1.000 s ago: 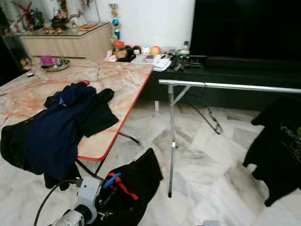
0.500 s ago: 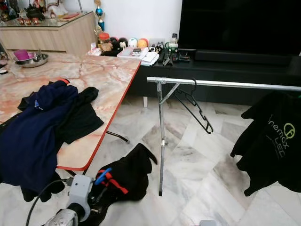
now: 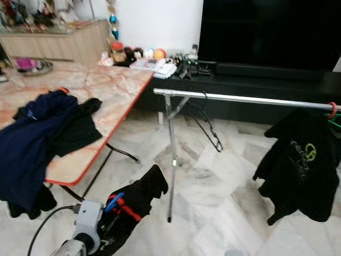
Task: Hang hanger
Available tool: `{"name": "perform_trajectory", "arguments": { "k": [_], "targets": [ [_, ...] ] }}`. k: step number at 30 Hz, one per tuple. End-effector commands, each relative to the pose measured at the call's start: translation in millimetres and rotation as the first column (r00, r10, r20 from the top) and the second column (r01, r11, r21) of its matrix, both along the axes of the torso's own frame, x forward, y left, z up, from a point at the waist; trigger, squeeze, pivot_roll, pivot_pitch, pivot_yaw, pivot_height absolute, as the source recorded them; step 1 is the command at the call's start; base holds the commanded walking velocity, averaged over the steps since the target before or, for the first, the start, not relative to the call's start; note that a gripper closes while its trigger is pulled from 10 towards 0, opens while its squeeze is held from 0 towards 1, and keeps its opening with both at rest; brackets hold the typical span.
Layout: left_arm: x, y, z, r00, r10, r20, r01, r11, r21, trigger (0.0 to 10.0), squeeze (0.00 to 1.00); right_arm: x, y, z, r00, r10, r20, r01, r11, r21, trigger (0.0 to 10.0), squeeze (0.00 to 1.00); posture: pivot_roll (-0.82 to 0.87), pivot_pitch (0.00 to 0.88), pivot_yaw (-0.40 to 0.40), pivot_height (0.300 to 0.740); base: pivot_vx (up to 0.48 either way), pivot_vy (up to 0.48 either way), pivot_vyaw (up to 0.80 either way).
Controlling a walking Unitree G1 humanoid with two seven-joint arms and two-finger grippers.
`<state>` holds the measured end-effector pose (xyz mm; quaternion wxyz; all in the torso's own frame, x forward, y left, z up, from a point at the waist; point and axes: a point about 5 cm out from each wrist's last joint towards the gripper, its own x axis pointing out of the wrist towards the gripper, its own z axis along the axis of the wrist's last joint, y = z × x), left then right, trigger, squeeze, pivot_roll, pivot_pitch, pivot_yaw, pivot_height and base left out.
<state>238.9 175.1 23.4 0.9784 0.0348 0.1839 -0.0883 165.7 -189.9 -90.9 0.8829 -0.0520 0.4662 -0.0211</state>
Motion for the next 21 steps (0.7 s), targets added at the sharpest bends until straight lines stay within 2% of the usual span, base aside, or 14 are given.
{"name": "perform_trajectory", "arguments": {
  "k": [1, 12, 17, 21],
  "targets": [
    [3.7, -5.6, 5.7, 0.999, -0.012, 0.032, 0.013, 1.0, -0.015, 10.0, 0.0, -2.4, -7.4, 0.1, 1.0, -0.006, -0.001, 0.006, 1.0, -0.017, 10.0, 0.0, 0.12, 0.026, 0.015, 0.74, 0.0, -0.472, 0.0],
    [4.1, -1.3, 5.4, 0.999, -0.008, 0.032, 0.008, 1.0, -0.007, 10.0, 0.0, -2.1, -8.6, 0.5, 1.0, 0.005, 0.001, -0.005, 1.0, -0.025, 10.0, 0.0, 0.12, 0.01, 0.015, 0.74, 0.0, -0.472, 0.0],
    [3.2, -0.7, 4.5, 0.999, -0.006, 0.031, 0.006, 1.0, -0.002, 10.0, 0.0, -1.8, -13.9, 1.5, 1.0, 0.006, 0.0, -0.006, 0.999, -0.031, 10.0, 0.0, 0.12, 0.0, 0.014, 0.74, 0.0, -0.472, 0.0],
    [3.0, 2.0, 3.6, 1.0, 0.008, 0.024, -0.008, 1.0, -0.001, 10.0, 0.0, -2.8, -14.9, 1.2, 1.0, 0.009, -0.004, -0.01, 0.999, -0.036, 10.0, 0.0, 0.12, 0.001, 0.015, 0.74, 0.0, -0.068, 0.0]
  ]
}}
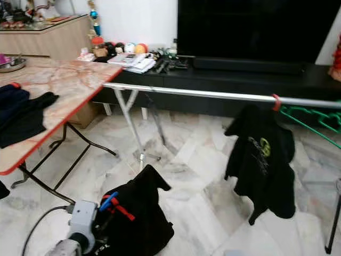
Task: Hang hanger
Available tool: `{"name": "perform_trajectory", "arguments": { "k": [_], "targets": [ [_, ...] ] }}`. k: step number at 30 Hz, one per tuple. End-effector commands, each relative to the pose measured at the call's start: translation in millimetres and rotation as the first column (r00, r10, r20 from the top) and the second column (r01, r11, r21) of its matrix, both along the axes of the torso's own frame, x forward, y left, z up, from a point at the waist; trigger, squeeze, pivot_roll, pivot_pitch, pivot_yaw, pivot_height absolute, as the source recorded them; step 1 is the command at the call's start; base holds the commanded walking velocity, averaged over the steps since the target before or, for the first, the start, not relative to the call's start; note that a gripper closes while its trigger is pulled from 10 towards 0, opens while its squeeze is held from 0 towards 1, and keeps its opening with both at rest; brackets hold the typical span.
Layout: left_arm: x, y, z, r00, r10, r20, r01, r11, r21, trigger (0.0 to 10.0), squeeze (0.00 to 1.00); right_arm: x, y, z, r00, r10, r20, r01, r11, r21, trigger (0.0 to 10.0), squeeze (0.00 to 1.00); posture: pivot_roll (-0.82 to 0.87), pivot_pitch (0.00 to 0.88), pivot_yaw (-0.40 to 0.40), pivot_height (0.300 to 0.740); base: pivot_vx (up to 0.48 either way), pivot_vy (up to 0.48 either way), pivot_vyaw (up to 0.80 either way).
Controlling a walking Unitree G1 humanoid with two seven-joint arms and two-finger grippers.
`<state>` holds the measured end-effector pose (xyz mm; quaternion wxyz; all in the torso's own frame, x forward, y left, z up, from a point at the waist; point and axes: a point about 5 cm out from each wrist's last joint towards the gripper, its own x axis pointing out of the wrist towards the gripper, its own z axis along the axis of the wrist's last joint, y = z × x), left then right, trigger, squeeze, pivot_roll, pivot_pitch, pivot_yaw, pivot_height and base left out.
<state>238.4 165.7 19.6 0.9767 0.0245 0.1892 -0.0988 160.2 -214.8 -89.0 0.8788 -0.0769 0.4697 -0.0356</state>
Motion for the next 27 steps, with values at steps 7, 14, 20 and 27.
{"name": "perform_trajectory", "arguments": {
  "k": [7, 14, 20, 27],
  "targets": [
    [4.3, 16.5, 11.0, 0.997, 0.05, 0.06, -0.05, 0.999, -0.006, 10.0, 0.0, -1.9, 6.8, -2.0, 1.0, 0.005, -0.003, -0.005, 1.0, 0.018, 10.0, 0.0, 0.12, 0.015, 0.016, 0.74, 0.0, 0.0, 0.0],
    [3.7, 14.7, 12.7, 0.998, 0.027, 0.063, -0.027, 1.0, -0.003, 10.0, 0.0, -3.2, 7.0, -2.5, 1.0, -0.002, -0.005, 0.003, 1.0, 0.021, 10.0, 0.0, 0.12, 0.022, 0.019, 0.74, 0.0, 0.0, 0.0],
    [5.7, 12.1, 13.8, 0.998, 0.022, 0.067, -0.022, 1.0, 0.002, 10.0, 0.0, 0.1, 17.7, -3.0, 1.0, -0.016, 0.004, 0.016, 0.999, 0.033, 10.0, 0.0, 0.12, 0.025, 0.017, 0.74, 0.251, 0.0, 0.0],
    [4.0, 9.4, 12.3, 0.998, 0.017, 0.06, -0.017, 1.0, -0.003, 10.0, 0.0, 0.5, 22.2, -3.4, 1.0, -0.013, 0.006, 0.013, 0.999, 0.033, 10.0, 0.0, 0.12, 0.032, 0.009, 0.74, 0.35, 0.0, -0.57]
  ]
}}
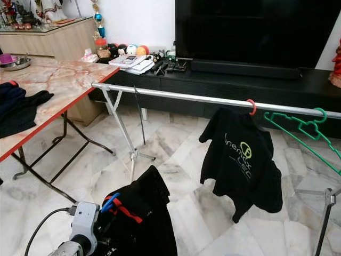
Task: Hang hanger
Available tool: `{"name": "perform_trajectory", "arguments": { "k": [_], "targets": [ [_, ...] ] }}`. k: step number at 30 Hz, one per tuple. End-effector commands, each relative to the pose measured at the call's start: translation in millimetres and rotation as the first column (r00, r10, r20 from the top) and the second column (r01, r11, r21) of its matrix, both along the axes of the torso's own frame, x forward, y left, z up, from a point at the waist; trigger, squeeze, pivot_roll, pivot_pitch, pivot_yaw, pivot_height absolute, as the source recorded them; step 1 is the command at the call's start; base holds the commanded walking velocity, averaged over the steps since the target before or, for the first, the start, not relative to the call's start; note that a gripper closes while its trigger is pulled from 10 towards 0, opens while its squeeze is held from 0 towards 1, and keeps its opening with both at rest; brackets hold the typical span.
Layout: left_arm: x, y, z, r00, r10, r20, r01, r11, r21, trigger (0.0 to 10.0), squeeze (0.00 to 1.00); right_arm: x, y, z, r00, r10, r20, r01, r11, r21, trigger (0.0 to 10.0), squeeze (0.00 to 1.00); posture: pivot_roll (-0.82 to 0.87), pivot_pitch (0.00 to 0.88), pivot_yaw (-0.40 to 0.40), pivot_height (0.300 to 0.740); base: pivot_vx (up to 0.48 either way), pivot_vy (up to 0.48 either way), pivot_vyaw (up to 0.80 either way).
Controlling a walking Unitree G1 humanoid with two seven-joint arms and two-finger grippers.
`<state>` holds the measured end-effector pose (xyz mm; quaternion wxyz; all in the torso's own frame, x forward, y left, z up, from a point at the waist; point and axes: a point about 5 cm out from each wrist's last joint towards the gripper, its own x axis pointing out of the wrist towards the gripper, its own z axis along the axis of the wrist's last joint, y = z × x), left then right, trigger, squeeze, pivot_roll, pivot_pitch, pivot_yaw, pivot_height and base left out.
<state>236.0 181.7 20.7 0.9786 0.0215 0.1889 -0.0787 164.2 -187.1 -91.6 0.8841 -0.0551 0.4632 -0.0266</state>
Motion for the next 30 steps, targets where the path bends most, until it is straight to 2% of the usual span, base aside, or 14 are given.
{"name": "perform_trajectory", "arguments": {
  "k": [1, 9, 13, 30],
  "targets": [
    [6.4, -6.8, 11.1, 0.998, -0.023, 0.057, 0.023, 1.0, -0.003, 10.0, 0.0, -2.8, -5.8, -0.5, 1.0, -0.01, -0.009, 0.009, 1.0, -0.015, 10.0, 0.0, 0.12, 0.032, 0.009, 0.74, 0.356, 0.0, -0.77],
    [6.3, -8.2, 10.6, 0.998, -0.026, 0.054, 0.026, 1.0, -0.006, 10.0, 0.0, 7.5, -15.0, 5.1, 1.0, -0.001, 0.009, 0.001, 1.0, -0.027, 10.0, 0.0, 0.12, 0.034, 0.008, 0.74, 0.361, 0.0, 0.0],
    [6.3, -9.6, 10.2, 0.998, -0.029, 0.054, 0.03, 1.0, -0.008, 10.0, 0.0, 6.0, -22.7, 5.9, 1.0, -0.006, 0.009, 0.006, 0.999, -0.033, 10.0, 0.0, 0.12, 0.032, 0.008, 0.74, 0.367, 0.0, 0.0],
    [9.6, -11.5, 10.8, 0.998, -0.025, 0.058, 0.025, 1.0, -0.005, 10.0, 0.0, 6.4, -19.0, 5.7, 1.0, 0.002, 0.019, -0.001, 1.0, -0.025, 10.0, 0.0, 0.12, 0.034, 0.003, 0.74, 0.371, 0.0, 0.0]
  ]
}}
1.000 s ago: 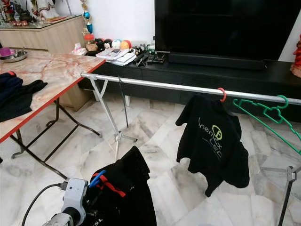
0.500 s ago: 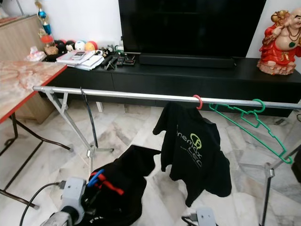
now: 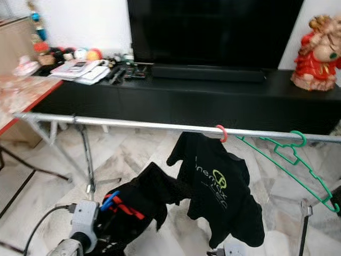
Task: Hang hanger
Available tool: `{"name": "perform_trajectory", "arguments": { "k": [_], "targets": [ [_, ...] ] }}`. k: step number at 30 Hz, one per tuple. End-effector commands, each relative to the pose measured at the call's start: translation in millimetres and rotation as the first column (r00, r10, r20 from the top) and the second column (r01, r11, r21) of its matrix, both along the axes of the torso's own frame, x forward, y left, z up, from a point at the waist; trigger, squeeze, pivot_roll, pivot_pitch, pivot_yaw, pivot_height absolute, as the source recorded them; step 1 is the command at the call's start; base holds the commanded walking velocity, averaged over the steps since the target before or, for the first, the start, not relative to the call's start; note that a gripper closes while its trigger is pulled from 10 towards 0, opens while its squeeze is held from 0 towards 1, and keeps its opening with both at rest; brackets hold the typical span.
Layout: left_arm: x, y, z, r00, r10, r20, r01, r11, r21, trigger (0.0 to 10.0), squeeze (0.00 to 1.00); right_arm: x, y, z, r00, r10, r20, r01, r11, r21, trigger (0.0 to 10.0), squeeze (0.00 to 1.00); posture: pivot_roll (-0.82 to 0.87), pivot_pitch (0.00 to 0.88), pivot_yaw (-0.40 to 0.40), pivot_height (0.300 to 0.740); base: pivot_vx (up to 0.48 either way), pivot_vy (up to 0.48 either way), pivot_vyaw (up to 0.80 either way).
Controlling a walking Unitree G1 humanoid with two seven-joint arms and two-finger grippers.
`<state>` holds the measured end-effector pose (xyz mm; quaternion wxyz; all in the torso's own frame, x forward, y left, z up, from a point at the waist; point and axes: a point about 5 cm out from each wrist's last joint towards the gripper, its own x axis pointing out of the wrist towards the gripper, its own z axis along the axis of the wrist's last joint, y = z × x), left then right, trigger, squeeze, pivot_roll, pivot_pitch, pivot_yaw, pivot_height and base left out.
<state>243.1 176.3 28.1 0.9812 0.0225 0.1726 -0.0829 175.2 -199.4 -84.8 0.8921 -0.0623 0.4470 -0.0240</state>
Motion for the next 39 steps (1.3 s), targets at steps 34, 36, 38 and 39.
{"name": "perform_trajectory", "arguments": {
  "k": [34, 36, 38, 39],
  "targets": [
    [15.3, 25.3, 11.6, 0.927, 0.367, 0.074, -0.367, 0.93, -0.009, 10.0, 0.0, 5.1, 1.6, 2.4, 0.999, 0.042, 0.013, -0.042, 0.999, -0.018, 10.0, 0.0, 0.13, 0.036, -0.015, 0.74, 0.149, 0.0, 0.0],
    [15.4, 26.8, 12.5, 0.923, 0.376, 0.081, -0.376, 0.926, -0.01, 10.0, 0.0, 4.8, 1.3, 2.3, 0.999, 0.043, 0.011, -0.042, 0.999, -0.018, 10.0, 0.0, 0.13, 0.036, -0.015, 0.74, 0.0, 0.0, 0.0],
    [15.0, 30.0, 15.3, 0.914, 0.394, 0.102, -0.394, 0.919, -0.016, 10.0, 0.0, 4.4, 0.9, 2.1, 0.999, 0.045, 0.009, -0.045, 0.999, -0.02, 10.0, 0.0, 0.13, 0.032, -0.015, 0.74, 0.0, 0.0, 0.0],
    [14.4, 32.0, 17.6, 0.906, 0.406, 0.119, -0.407, 0.913, -0.021, 10.0, 0.0, 4.3, 0.7, 2.1, 0.999, 0.047, 0.008, -0.047, 0.999, -0.021, 10.0, 0.0, 0.13, 0.032, -0.015, 0.74, 0.0, 0.0, 0.0]
  ]
}}
